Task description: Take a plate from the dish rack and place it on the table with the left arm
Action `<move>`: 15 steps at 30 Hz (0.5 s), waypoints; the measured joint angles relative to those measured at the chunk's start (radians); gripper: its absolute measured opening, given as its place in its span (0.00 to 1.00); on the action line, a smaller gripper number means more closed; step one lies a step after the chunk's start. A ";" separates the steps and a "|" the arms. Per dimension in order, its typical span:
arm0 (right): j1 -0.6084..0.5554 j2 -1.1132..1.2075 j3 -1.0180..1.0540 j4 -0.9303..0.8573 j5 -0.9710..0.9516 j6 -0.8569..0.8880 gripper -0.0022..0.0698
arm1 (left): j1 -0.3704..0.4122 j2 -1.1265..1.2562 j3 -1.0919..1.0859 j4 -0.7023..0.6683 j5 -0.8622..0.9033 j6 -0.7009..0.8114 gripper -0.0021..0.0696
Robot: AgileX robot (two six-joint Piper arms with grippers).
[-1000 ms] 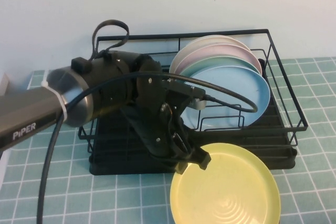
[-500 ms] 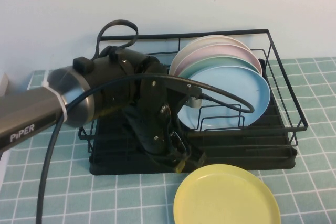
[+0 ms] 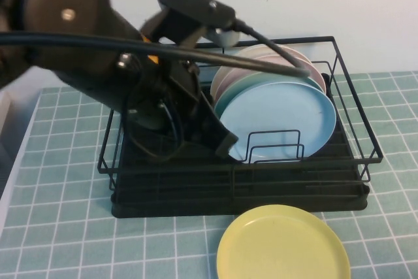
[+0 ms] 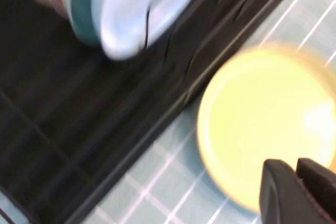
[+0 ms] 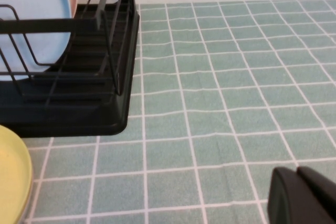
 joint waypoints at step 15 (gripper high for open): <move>0.000 0.000 0.000 0.000 0.000 0.000 0.03 | 0.000 -0.596 0.503 -0.136 -0.269 -0.072 0.03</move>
